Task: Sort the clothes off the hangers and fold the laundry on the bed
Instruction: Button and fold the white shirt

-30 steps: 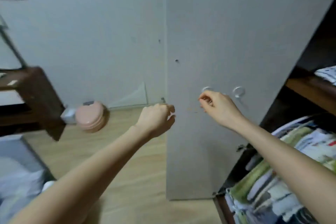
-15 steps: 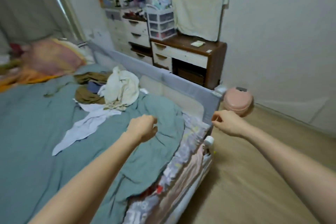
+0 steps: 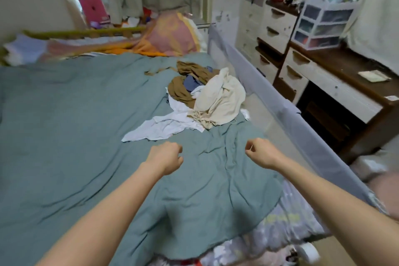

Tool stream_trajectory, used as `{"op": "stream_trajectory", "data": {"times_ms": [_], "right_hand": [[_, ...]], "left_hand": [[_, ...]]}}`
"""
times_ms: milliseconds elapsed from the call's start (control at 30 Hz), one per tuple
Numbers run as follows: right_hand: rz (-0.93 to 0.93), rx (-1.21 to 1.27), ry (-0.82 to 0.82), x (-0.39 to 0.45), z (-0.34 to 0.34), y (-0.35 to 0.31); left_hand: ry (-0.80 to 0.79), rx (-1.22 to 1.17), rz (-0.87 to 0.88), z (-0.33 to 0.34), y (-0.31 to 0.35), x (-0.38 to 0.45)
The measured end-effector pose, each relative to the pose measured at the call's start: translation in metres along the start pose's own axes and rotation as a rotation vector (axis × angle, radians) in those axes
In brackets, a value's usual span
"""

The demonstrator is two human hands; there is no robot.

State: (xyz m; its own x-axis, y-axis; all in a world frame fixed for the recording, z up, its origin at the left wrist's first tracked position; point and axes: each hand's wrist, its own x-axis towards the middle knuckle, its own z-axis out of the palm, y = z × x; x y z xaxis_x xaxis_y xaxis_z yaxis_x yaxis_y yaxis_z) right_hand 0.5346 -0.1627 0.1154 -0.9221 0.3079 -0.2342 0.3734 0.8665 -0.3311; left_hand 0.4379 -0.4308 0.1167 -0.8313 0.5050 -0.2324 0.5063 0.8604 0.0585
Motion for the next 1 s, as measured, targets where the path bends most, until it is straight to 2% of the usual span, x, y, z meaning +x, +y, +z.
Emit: {"op": "stream_trajectory", "data": {"times_ms": [300, 600, 733, 900, 1000], "right_hand": [[-0.098, -0.076, -0.094, 0.131, 0.051, -0.038], [-0.180, -0.222, -0.126, 0.270, 0.160, -0.070], [-0.226, -0.200, -0.124, 0.345, 0.217, -0.064], [-0.276, -0.181, 0.016, 0.416, 0.269, -0.042], [-0.254, -0.146, 0.065, 0.445, 0.284, -0.025]], "left_hand": [[-0.136, -0.089, -0.199, 0.045, -0.066, 0.065], [-0.161, -0.275, -0.317, 0.142, -0.133, 0.193], [-0.084, -0.315, -0.329, 0.204, -0.145, 0.252], [0.171, -0.418, -0.275, 0.262, -0.146, 0.312], [0.238, -0.409, -0.268, 0.278, -0.148, 0.349]]}}
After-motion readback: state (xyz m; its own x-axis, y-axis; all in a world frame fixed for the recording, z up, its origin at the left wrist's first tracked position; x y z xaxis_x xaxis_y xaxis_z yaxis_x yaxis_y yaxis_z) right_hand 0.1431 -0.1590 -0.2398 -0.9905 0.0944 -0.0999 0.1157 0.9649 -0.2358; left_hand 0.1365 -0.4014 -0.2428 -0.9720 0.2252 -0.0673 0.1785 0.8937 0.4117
